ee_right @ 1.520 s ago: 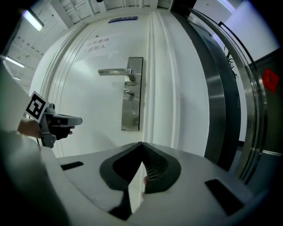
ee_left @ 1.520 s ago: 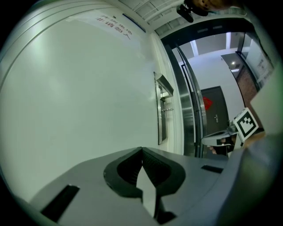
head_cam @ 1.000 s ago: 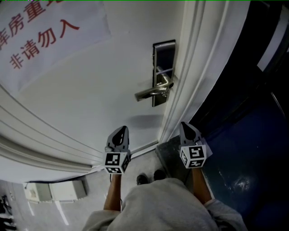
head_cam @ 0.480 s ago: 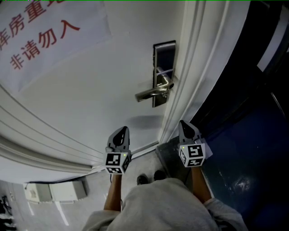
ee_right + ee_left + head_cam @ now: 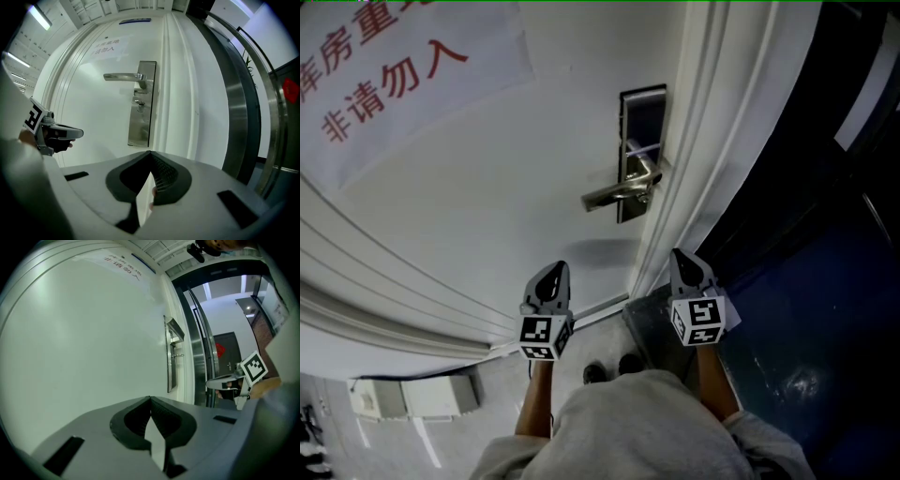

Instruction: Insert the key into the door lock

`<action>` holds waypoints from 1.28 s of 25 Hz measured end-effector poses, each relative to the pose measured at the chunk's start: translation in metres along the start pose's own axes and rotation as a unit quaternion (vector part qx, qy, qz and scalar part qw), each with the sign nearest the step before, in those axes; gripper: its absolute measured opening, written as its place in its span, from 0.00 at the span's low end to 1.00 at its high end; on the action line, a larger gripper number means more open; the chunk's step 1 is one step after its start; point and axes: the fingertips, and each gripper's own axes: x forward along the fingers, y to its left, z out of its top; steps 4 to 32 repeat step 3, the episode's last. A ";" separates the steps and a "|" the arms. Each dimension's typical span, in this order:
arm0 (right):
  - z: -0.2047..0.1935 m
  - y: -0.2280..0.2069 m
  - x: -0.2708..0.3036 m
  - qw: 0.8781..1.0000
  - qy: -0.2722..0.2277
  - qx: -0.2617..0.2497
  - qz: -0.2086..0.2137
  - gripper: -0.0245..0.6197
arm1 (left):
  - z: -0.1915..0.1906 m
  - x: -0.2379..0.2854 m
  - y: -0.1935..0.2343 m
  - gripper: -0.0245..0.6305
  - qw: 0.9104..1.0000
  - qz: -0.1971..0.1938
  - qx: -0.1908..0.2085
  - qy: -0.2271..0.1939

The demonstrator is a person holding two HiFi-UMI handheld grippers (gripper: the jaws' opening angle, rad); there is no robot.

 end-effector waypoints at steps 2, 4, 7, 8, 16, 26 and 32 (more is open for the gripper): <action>0.000 0.000 0.000 1.000 0.001 0.000 0.000 0.07 | 0.000 0.001 0.000 0.07 1.000 -0.001 0.001 0.000; 0.000 0.000 0.000 1.000 0.001 0.000 0.001 0.07 | 0.001 0.001 -0.001 0.07 1.000 -0.001 0.002 -0.001; 0.000 0.000 0.000 1.000 0.001 0.000 0.001 0.07 | 0.001 0.001 -0.001 0.07 1.000 -0.001 0.002 -0.001; 0.000 0.000 0.000 1.000 0.001 0.000 0.001 0.07 | 0.001 0.001 -0.001 0.07 1.000 -0.001 0.002 -0.001; 0.000 0.000 0.000 1.000 0.001 0.000 0.001 0.07 | 0.001 0.001 -0.001 0.07 1.000 -0.001 0.002 -0.001; 0.000 0.000 0.000 1.000 0.001 0.000 0.001 0.07 | 0.001 0.001 -0.001 0.07 1.000 -0.001 0.002 -0.001; 0.000 0.000 0.000 1.000 0.001 0.000 0.001 0.07 | 0.001 0.001 -0.001 0.07 1.000 -0.001 0.002 -0.001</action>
